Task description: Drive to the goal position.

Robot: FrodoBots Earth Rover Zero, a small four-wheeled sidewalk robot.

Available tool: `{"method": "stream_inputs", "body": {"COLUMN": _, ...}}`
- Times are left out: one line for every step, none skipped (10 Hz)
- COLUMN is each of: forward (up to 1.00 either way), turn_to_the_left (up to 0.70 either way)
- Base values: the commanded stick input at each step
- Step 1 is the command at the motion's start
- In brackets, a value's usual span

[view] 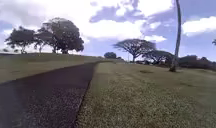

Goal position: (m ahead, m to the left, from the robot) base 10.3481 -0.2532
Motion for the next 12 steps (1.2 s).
{"method": "stream_inputs", "body": {"forward": 0.00, "turn_to_the_left": 0.00}}
{"method": "stream_inputs", "body": {"forward": 0.00, "turn_to_the_left": 0.00}}
{"method": "stream_inputs", "body": {"forward": 0.15, "turn_to_the_left": 0.00}}
{"method": "stream_inputs", "body": {"forward": 0.62, "turn_to_the_left": 0.00}}
{"method": "stream_inputs", "body": {"forward": 0.70, "turn_to_the_left": 0.00}}
{"method": "stream_inputs", "body": {"forward": 0.70, "turn_to_the_left": -0.19}}
{"method": "stream_inputs", "body": {"forward": 0.70, "turn_to_the_left": -0.35}}
{"method": "stream_inputs", "body": {"forward": 0.70, "turn_to_the_left": -0.35}}
{"method": "stream_inputs", "body": {"forward": 0.70, "turn_to_the_left": -0.35}}
{"method": "stream_inputs", "body": {"forward": 0.70, "turn_to_the_left": -0.35}}
{"method": "stream_inputs", "body": {"forward": 0.70, "turn_to_the_left": -0.35}}
{"method": "stream_inputs", "body": {"forward": 0.70, "turn_to_the_left": -0.35}}
